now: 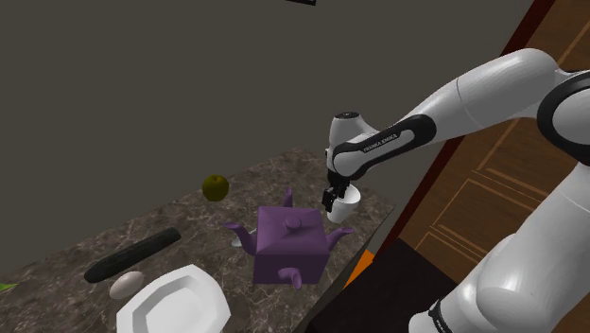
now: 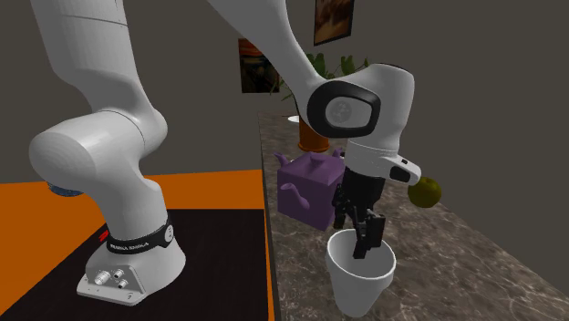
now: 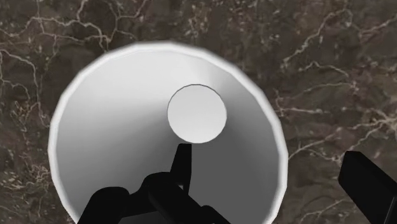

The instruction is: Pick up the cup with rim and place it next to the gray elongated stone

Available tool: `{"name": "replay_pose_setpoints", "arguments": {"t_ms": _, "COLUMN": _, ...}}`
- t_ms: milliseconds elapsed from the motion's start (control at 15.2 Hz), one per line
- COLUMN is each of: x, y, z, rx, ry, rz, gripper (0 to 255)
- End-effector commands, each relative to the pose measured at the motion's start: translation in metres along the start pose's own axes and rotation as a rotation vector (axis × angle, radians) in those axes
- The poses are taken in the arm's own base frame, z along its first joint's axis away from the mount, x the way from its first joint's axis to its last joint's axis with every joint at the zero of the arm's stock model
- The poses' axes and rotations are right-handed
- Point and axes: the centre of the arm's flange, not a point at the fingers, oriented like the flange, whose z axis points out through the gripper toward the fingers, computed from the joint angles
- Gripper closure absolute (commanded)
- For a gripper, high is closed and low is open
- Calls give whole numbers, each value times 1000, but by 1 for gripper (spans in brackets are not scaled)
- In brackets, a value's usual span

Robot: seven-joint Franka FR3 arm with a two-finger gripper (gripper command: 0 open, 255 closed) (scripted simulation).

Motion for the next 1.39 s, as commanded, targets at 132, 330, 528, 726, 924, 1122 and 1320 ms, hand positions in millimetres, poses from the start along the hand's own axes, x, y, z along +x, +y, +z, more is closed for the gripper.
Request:
{"name": "replay_pose_setpoints", "arguments": {"t_ms": 132, "x": 0, "y": 0, "z": 0, "rx": 0, "ry": 0, "rz": 0, "gripper": 0}}
{"name": "replay_pose_setpoints", "arguments": {"t_ms": 330, "x": 0, "y": 0, "z": 0, "rx": 0, "ry": 0, "rz": 0, "gripper": 255}}
{"name": "replay_pose_setpoints", "arguments": {"t_ms": 528, "x": 0, "y": 0, "z": 0, "rx": 0, "ry": 0, "rz": 0, "gripper": 255}}
{"name": "replay_pose_setpoints", "arguments": {"t_ms": 726, "x": 0, "y": 0, "z": 0, "rx": 0, "ry": 0, "rz": 0, "gripper": 255}}
{"name": "replay_pose_setpoints", "arguments": {"t_ms": 924, "x": -1, "y": 0, "z": -5, "rx": 0, "ry": 0, "rz": 0, "gripper": 255}}
{"name": "replay_pose_setpoints", "arguments": {"t_ms": 1122, "x": -3, "y": 1, "z": -21, "rx": 0, "ry": 0, "rz": 0, "gripper": 255}}
{"name": "replay_pose_setpoints", "arguments": {"t_ms": 1320, "x": -5, "y": 2, "z": -36, "rx": 0, "ry": 0, "rz": 0, "gripper": 255}}
